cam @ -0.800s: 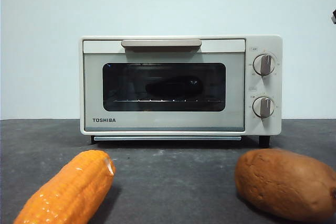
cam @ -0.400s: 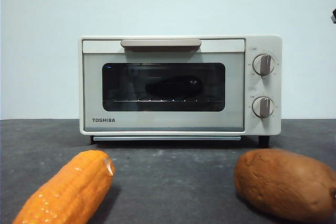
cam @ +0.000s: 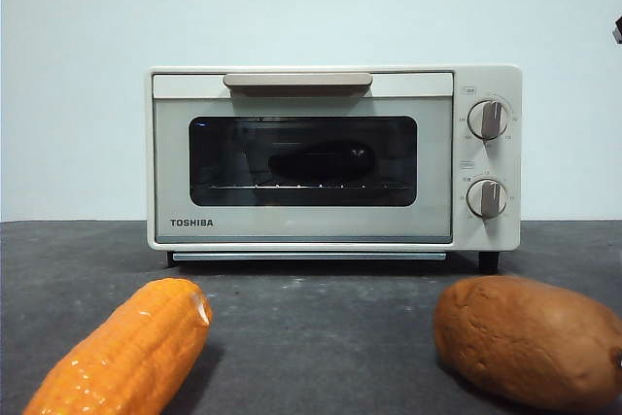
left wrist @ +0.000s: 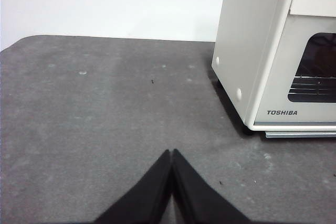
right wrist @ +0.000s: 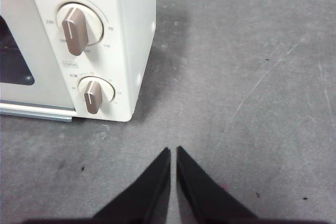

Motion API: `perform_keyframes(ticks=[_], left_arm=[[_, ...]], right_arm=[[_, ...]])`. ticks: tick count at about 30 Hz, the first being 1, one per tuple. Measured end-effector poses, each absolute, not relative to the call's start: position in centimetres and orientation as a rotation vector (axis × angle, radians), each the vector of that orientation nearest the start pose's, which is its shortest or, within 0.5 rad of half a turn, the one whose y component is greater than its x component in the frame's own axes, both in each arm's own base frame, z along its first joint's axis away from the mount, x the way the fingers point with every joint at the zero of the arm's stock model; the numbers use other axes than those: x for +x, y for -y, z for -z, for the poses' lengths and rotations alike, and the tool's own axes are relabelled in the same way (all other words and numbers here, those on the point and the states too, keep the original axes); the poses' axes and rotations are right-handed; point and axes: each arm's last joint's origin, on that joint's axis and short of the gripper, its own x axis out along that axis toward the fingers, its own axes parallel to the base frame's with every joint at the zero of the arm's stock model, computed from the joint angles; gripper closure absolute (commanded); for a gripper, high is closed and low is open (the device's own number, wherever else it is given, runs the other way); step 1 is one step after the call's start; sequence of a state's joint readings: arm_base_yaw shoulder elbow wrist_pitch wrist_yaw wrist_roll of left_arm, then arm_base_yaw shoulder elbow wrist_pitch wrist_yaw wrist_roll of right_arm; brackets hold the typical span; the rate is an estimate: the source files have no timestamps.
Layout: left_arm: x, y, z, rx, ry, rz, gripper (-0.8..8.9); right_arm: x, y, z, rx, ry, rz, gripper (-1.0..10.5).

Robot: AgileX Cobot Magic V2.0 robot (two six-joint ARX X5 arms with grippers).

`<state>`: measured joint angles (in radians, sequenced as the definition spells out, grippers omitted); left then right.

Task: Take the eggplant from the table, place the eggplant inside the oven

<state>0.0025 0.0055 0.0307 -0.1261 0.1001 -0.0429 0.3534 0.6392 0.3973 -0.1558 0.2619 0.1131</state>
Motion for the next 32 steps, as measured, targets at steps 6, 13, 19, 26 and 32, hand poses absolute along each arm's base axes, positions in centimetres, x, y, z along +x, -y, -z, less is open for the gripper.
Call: perform_keyframes(ticks=[6,13,19,26,32], left_arm=[[9.6,0.3,-16.2,-0.048,-0.101,0.095,8.07],[9.6,0.3,-16.2,-0.048,-0.101,0.095,8.07],[9.6,0.3,-16.2,-0.048,-0.1,0.095,8.07],[9.6,0.3,-16.2,-0.048,-0.1,0.095,8.07],[9.6,0.3,-16.2,-0.048,-0.1,0.095,8.07]], right_arm=[[14.2,-4.4,-22.3,-0.009,-0.384,-0.069,9.4],[12.1,-3.4,-24.2,-0.005,-0.231,0.014,9.4],[9.0,-1.3,-25.7,0.011,-0.01,0.1,9.4],[8.3,-0.3,-21.6,-0.002,0.013,0.06,9.4],[9.2,-0.4,-17.2,-0.004,-0.102,-0.067,9.4]])
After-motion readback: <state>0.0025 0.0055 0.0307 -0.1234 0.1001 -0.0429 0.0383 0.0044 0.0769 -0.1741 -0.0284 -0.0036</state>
